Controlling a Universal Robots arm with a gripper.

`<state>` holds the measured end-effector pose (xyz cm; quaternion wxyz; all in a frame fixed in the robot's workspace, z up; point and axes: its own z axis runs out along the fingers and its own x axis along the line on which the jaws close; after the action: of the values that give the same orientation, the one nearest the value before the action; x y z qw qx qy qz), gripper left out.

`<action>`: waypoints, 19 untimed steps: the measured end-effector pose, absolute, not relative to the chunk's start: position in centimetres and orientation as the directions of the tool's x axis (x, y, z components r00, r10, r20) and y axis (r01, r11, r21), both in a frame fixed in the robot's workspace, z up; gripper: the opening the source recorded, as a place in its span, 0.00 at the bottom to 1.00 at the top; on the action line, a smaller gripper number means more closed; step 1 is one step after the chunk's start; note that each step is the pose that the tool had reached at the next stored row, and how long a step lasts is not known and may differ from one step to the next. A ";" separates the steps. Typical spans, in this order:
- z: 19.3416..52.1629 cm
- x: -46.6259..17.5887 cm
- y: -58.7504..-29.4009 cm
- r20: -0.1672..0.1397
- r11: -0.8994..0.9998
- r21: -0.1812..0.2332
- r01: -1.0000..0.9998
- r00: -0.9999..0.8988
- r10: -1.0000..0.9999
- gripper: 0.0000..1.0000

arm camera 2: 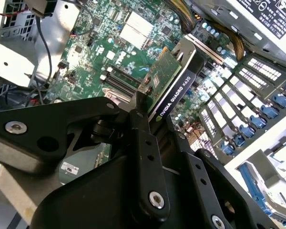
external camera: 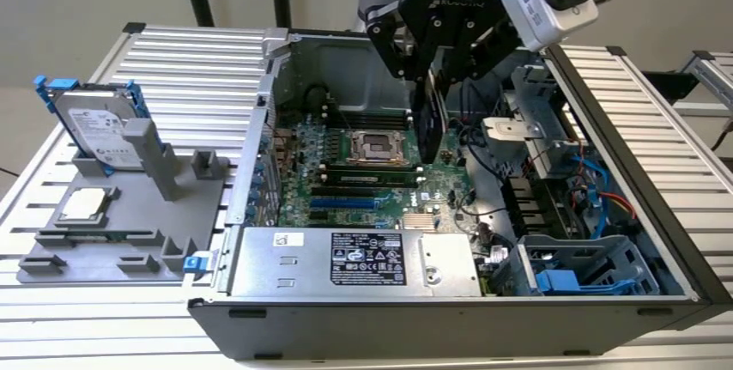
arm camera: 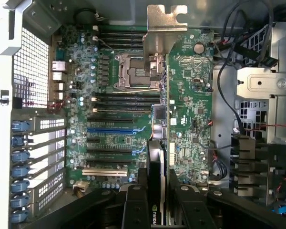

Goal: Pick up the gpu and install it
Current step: 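Insert the gpu into the slot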

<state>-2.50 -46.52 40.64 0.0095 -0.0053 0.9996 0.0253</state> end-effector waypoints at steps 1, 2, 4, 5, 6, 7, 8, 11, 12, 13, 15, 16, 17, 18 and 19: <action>40.6 -2.5 -46.5 -0.019 0.999 0.051 -0.017 -1.000 -0.016 0.00; 40.6 -2.5 -46.5 -0.019 0.998 0.051 -0.023 -1.000 -0.022 0.00; 40.6 -2.5 -46.5 -0.019 0.998 0.051 -0.036 -0.999 -0.035 0.00; 40.6 -2.5 -46.5 -0.019 0.998 0.051 -0.043 -0.999 -0.042 0.00; 40.6 -2.5 -46.5 -0.019 0.997 0.051 -0.049 -0.999 -0.048 0.00; 40.6 -2.5 -46.5 -0.019 0.997 0.051 -0.056 -0.998 -0.055 0.00; 40.6 -2.5 -46.5 -0.019 0.997 0.051 -0.062 -0.998 -0.061 0.00; 40.6 -2.5 -46.5 -0.019 0.996 0.051 -0.079 -0.997 -0.079 0.00; 40.6 -2.5 -46.5 -0.019 0.995 0.051 -0.086 -0.996 -0.085 0.00; 40.6 -2.5 -46.5 -0.019 0.995 0.051 -0.091 -0.996 -0.091 0.00; 40.6 -2.5 -46.5 -0.019 0.993 0.051 -0.103 -0.995 -0.102 0.00; 40.7 -2.5 -46.5 -0.019 0.993 0.051 -0.109 -0.994 -0.108 0.00; 40.7 -2.5 -46.5 -0.019 0.992 0.051 -0.115 -0.993 -0.114 0.00; 40.6 -2.5 -46.5 -0.019 0.991 0.051 -0.121 -0.993 -0.120 0.00; 40.6 -2.5 -46.5 -0.019 0.991 0.051 -0.126 -0.992 -0.126 0.00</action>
<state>-2.51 -46.53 40.65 0.0080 -0.0632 0.9976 0.0259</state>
